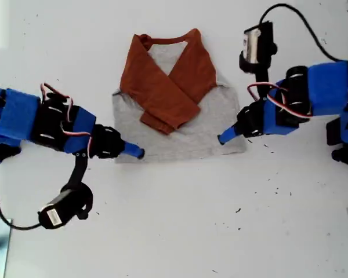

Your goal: Fold t shirt

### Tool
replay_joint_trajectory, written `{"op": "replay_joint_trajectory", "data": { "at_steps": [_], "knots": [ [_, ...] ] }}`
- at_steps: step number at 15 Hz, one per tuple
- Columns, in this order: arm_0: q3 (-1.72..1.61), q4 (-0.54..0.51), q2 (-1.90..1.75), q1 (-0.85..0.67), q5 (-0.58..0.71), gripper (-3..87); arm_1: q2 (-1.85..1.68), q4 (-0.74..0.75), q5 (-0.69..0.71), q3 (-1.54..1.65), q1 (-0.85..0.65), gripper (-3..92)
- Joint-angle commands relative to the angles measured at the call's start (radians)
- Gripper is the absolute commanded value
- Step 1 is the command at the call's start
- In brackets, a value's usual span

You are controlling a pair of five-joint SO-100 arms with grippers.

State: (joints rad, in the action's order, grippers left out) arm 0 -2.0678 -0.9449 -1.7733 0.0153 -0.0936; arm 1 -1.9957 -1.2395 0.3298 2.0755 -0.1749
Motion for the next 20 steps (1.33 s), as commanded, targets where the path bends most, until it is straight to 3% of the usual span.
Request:
{"op": "replay_joint_trajectory", "data": {
  "at_steps": [1,3,4,5,7,13,15,17,20],
  "knots": [
    [0.064,0.055,0.091,0.018,-0.015,25.8,0.055,0.084,-0.044,0.000,0.023,31.1],
    [0.094,0.060,0.198,0.020,-0.025,24.2,0.152,0.130,-0.089,0.017,0.041,28.9],
    [0.098,0.066,0.236,0.006,-0.025,22.3,0.179,0.183,-0.100,0.049,0.048,22.0],
    [0.098,0.066,0.256,-0.012,-0.018,16.4,0.199,0.229,-0.100,0.080,0.049,12.6],
    [0.098,0.066,0.272,-0.034,-0.002,1.5,0.209,0.276,-0.107,0.117,0.055,3.5],
    [0.236,0.032,0.267,-0.014,0.029,-0.3,0.098,0.241,-0.066,0.101,0.091,3.2],
    [0.330,-0.034,0.281,0.005,0.018,-0.3,0.092,0.233,-0.055,0.086,0.097,3.2],
    [0.488,-0.170,0.253,0.028,0.021,-0.3,0.041,0.158,-0.025,-0.006,0.117,3.2],
    [0.558,-0.236,0.167,0.091,0.011,-0.3,-0.152,0.020,-0.017,-0.103,0.187,3.1]
  ]
}}
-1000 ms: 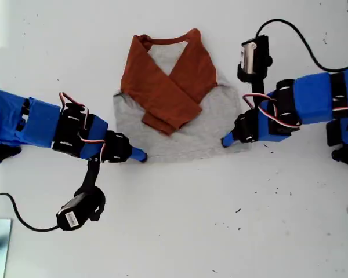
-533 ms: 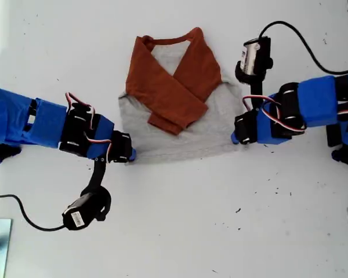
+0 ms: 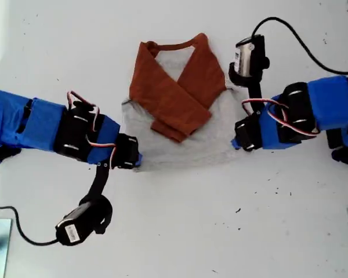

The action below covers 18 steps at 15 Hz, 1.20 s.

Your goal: Fold t shirt

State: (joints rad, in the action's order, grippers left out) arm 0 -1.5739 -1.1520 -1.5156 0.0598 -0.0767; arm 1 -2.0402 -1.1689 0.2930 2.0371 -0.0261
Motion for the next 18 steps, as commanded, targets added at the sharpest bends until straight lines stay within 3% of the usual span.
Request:
{"op": "replay_joint_trajectory", "data": {
  "at_steps": [1,5,9,10,11,14,15,18],
  "knots": [
    [0.066,-0.025,-0.106,0.063,-0.011,-0.3,-0.153,-0.063,0.026,-0.074,0.044,3.1],
    [0.084,-0.041,-0.239,-0.048,0.066,-0.3,-0.270,-0.018,0.242,-0.143,-0.181,3.1],
    [-0.040,-0.054,-0.434,-0.463,0.290,-0.3,-0.109,0.195,0.497,-0.261,-0.485,3.4],
    [-0.107,-0.021,-0.486,-0.563,0.325,-0.3,0.014,0.238,0.514,-0.339,-0.543,13.3],
    [-0.186,0.009,-0.546,-0.644,0.339,-0.2,0.163,0.221,0.557,-0.492,-0.581,36.3],
    [-0.497,0.121,-0.801,-0.833,0.313,11.5,0.342,0.425,0.551,-0.657,-0.684,32.7],
    [-0.525,0.127,-0.821,-0.842,0.339,15.7,0.347,0.420,0.552,-0.673,-0.727,32.6],
    [-0.545,0.114,-0.810,-0.830,0.342,17.3,0.213,0.250,0.611,-0.667,-0.904,29.1]
  ]
}}
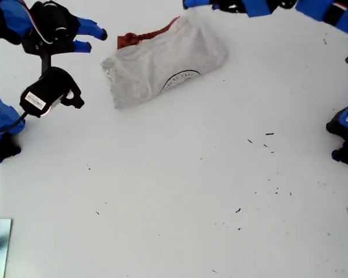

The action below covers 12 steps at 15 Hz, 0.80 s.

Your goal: Fold t shirt

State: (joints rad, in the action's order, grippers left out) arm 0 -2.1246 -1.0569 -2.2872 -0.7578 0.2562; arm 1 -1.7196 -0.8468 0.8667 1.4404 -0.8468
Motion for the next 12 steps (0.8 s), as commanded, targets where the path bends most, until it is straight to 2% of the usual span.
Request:
{"op": "replay_joint_trajectory", "data": {
  "at_steps": [1,3,5,6,7,8,10,12],
  "knots": [
    [0.002,0.014,-0.052,-0.023,0.009,17.6,-0.152,-0.132,0.057,-0.072,-0.138,28.2],
    [0.002,-0.005,-0.098,0.005,0.029,14.5,-0.302,-0.255,0.106,0.023,-0.196,26.5],
    [-0.075,-0.011,-0.166,0.172,0.015,11.5,-0.515,-0.342,0.121,0.302,-0.155,23.8],
    [-0.156,-0.005,-0.210,0.295,-0.054,6.4,-0.664,-0.333,0.080,0.520,-0.104,19.8],
    [-0.262,0.009,-0.272,0.414,-0.141,3.8,-0.845,-0.295,0.035,0.747,-0.051,9.7],
    [-0.377,0.032,-0.325,0.514,-0.218,3.1,-1.039,-0.281,-0.032,0.954,0.005,3.6],
    [-0.609,0.150,-0.437,0.669,-0.334,2.3,-1.370,-0.324,-0.179,1.296,0.123,3.6],
    [-0.887,0.255,-0.746,0.726,-0.400,-0.2,-1.680,-0.483,-0.318,1.523,0.196,3.6]
  ]
}}
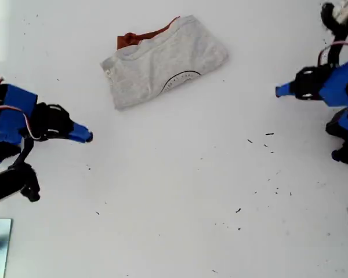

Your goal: Fold t shirt

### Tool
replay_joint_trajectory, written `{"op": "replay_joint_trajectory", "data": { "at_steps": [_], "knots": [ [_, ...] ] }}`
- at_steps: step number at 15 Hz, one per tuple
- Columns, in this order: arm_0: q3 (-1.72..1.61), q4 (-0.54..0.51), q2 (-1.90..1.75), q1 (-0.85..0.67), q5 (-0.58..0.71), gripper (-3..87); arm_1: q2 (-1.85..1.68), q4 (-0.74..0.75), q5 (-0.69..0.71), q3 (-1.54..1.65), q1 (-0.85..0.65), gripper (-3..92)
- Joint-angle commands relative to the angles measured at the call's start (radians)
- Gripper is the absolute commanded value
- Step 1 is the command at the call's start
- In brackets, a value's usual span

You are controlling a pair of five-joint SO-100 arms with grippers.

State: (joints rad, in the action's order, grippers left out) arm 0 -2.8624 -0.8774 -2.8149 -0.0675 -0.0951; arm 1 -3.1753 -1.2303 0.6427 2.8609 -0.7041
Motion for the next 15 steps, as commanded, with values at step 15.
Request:
{"op": "replay_joint_trajectory", "data": {
  "at_steps": [15],
  "knots": [
    [-0.382,-0.150,-0.787,-0.066,0.238,10.7,-0.325,-0.117,0.160,0.242,0.121,3.8]
  ]
}}
